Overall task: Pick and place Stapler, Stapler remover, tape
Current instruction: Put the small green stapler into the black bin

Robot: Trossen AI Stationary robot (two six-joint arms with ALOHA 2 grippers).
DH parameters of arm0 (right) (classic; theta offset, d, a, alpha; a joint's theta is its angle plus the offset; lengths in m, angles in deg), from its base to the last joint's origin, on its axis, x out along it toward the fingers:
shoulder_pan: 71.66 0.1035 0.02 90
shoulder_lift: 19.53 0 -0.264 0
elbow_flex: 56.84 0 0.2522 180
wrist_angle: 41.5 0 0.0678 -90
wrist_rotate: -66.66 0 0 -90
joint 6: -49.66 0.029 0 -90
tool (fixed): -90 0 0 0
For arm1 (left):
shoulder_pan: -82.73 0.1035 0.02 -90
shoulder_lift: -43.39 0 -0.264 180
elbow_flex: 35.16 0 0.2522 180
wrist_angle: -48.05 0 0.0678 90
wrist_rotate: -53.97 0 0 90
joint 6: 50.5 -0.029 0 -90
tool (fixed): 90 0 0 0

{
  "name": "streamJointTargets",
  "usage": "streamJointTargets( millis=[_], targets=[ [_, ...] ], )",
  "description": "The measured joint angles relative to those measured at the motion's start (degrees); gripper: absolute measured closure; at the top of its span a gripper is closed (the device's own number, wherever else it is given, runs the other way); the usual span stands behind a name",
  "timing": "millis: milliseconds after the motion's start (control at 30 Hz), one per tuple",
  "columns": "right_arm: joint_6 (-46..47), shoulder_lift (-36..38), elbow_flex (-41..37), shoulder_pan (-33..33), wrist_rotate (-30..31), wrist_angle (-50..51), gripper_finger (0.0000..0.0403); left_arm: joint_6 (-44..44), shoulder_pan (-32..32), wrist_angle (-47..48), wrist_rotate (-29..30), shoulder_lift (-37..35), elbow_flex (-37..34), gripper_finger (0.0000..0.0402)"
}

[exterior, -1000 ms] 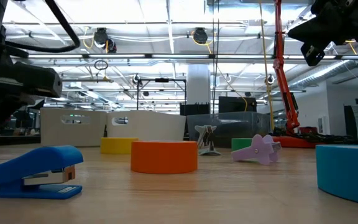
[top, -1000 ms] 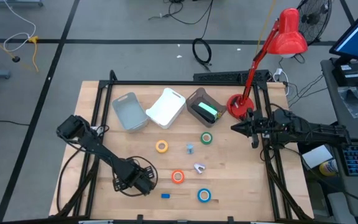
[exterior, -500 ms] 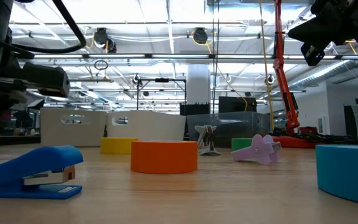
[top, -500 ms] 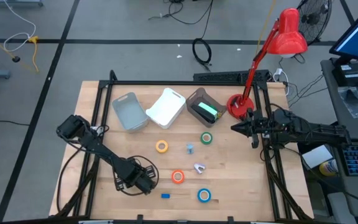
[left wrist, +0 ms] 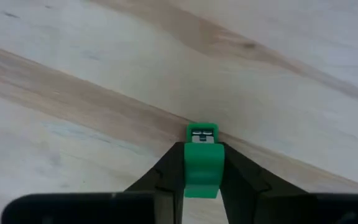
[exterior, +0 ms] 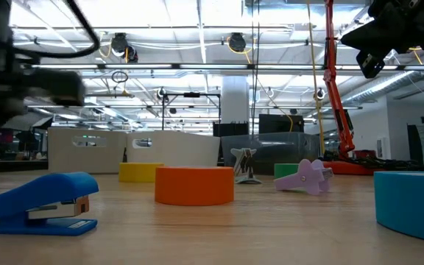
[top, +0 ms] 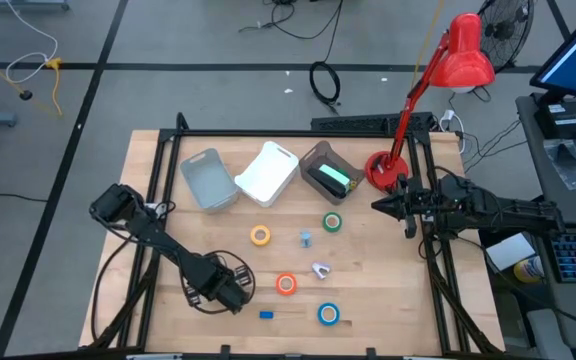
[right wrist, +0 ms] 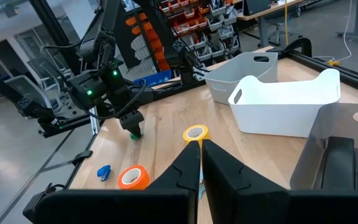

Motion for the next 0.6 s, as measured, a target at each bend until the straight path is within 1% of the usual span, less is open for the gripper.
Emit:
streamJointTargets(
  millis=[133, 167, 267, 367, 433, 533, 600],
  targets=[
    [0.0, 0.0, 0.0, 0.0, 0.0, 0.0, 0.0394, -1.6, 0.6, -4.3, 7.0, -1.2, 0.4, 0.0307],
    [0.0, 0.0, 0.0, 0.0, 0.0, 0.0, 0.0394, -2.5, 0.9, -6.1, 8.5, -1.4, 0.6, 0.0309],
    [0.0, 0.0, 0.0, 0.0, 0.0, 0.0, 0.0394, -6.4, 1.7, -10.8, 15.7, -2.1, 0.5, 0.0325],
    [0.0, -0.2, 0.0, 0.0, 0.0, 0.0, 0.0394, -12.1, 3.2, -14.8, 23.4, -3.2, 1.6, 0.0332],
    [0.0, -0.5, 0.0, 0.0, 0.0, -0.2, 0.0394, -16.7, 4.3, -16.5, 27.3, -4.0, 2.2, 0.0332],
    [0.0, -1.3, 0.0, 0.0, -0.4, 0.0, 0.0394, -24.0, 6.6, -19.6, 31.4, -5.3, 3.9, 0.0324],
    [0.0, -2.6, 0.0, 0.0, -2.8, -0.4, 0.0394, -29.3, 8.7, -20.9, 32.4, -6.0, 4.9, 0.0313]
  ],
)
